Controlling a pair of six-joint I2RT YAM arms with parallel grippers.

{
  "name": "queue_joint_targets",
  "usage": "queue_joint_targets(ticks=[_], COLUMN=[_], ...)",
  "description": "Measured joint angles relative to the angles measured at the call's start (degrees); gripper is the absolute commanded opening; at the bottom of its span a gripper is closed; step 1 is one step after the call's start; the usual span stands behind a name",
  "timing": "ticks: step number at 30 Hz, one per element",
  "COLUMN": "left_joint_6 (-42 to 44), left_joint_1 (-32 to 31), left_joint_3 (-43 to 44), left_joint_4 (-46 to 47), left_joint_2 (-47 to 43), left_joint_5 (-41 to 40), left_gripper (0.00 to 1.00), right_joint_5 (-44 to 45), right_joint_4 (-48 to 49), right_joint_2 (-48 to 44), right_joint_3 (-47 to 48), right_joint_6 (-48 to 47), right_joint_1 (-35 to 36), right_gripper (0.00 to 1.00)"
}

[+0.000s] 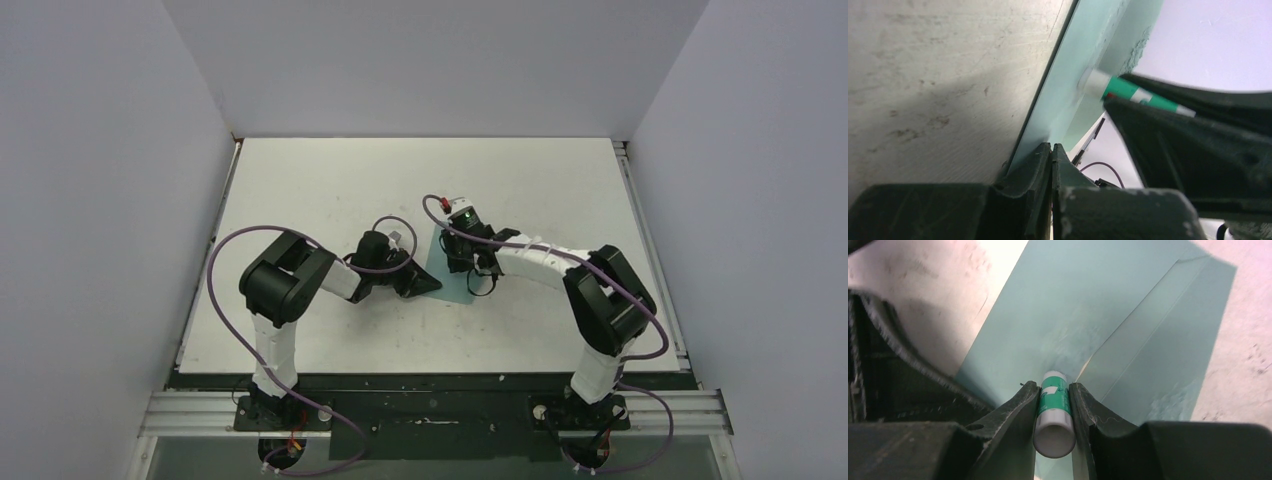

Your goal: Place the letter into the envelope and seal it

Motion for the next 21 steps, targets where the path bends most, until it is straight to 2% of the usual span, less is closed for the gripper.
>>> queue_joint_targets(ticks=[8, 15, 21], left_joint_6=[0.00, -0.07, -0.17], left_joint_1=[-0.04, -0.04, -0.04], left_joint_3=[0.15, 0.24, 0.24], left_joint_4=[-0.20, -0.31, -0.28], left_joint_2=[0.02, 0.04, 0.07], left_joint_5=[-0.15, -0.13, -0.13], left_gripper=[0.00, 0.00, 0.00], right_joint_5=[-0.68, 0.42, 0.11], right_joint_4=[1.31, 4.90, 3.17], right_joint_2=[6.38, 3.21, -1.14], right_joint_3=[7.32, 1.95, -2.47], right_joint_6=[-2.43, -2.51, -0.79], right_joint_1=[-4.87, -2.51, 0.39], right_gripper=[0.05, 0.05, 0.05])
